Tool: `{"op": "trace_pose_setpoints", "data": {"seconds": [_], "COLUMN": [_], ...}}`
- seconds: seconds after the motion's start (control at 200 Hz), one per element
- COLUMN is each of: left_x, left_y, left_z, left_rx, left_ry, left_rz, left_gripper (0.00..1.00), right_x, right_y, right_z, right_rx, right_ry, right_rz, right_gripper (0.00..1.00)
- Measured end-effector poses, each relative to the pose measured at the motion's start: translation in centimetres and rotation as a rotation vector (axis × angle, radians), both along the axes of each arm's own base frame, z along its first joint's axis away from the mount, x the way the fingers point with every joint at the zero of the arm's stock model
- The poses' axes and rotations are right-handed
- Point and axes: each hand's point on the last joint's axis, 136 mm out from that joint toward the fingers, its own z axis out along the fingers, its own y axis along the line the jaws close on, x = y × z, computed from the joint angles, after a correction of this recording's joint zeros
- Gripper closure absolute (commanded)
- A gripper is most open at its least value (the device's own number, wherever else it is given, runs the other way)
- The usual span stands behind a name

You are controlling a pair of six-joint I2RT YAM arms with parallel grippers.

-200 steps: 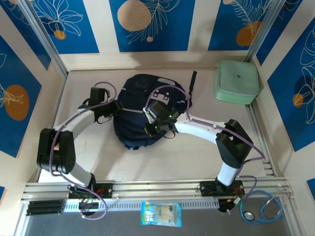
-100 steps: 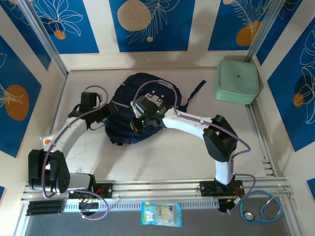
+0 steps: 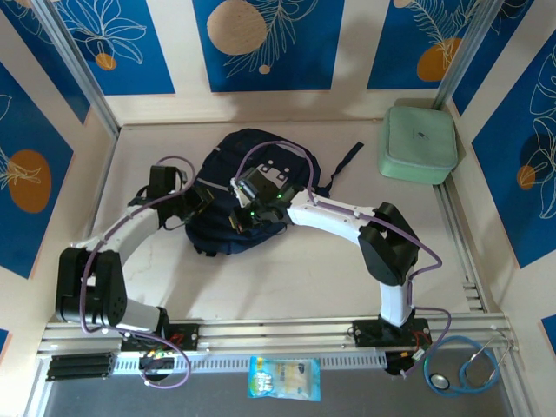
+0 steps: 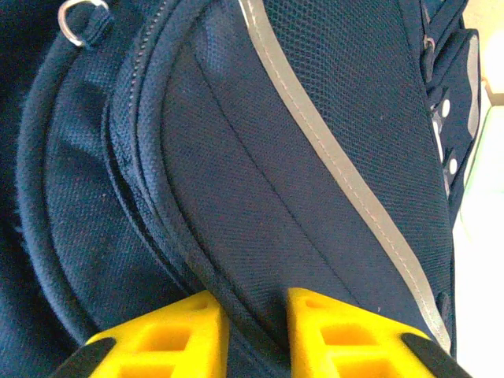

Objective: Pack the student bag

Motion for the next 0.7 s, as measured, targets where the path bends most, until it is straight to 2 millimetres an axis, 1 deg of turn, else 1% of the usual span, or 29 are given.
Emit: {"op": "trace_pose_setpoints", "data": {"seconds": [0.03,0.11,0.15,0.21,0.315,0.41,0.49,0.7], "left_x": [0.0,0.0,0.0,-0.2,-0.5,-0.4,-0.4,-0.4], "left_y": [0.0,-0.2,-0.3,-0.4,-0.8,-0.8,-0.7,-0.8], "left_z": [0.0,-0.2,-0.2,-0.3,-0.4,-0.2,-0.1,-0.1], "left_rx": [-0.005,-0.010,-0.010,-0.005,0.003,0.016,0.025,0.031], "left_ry": [0.004,0.013,0.025,0.040,0.058,0.056,0.050,0.043], "left_rz": [0.002,0.000,-0.005,-0.016,-0.042,-0.051,-0.058,-0.067], "left_gripper": [0.89,0.93,0.97,1.00,1.00,1.00,1.00,1.00], "right_x": [0.0,-0.1,-0.2,-0.4,-0.6,-0.3,0.4,2.1], "right_y": [-0.1,-0.3,-0.5,-1.0,-3.1,-5.3,-7.1,-9.7], "right_z": [-0.1,-0.6,-0.8,-1.0,-1.0,-1.2,-1.6,-2.1], "right_rx": [-0.003,-0.011,-0.013,-0.013,-0.038,-0.081,-0.116,-0.156], "right_ry": [0.000,-0.009,-0.020,-0.051,-0.102,-0.121,-0.117,-0.108], "right_rz": [0.000,0.005,0.013,0.029,0.041,0.029,0.007,-0.034], "right_gripper": [1.00,1.00,1.00,1.00,1.00,1.00,1.00,1.00]}}
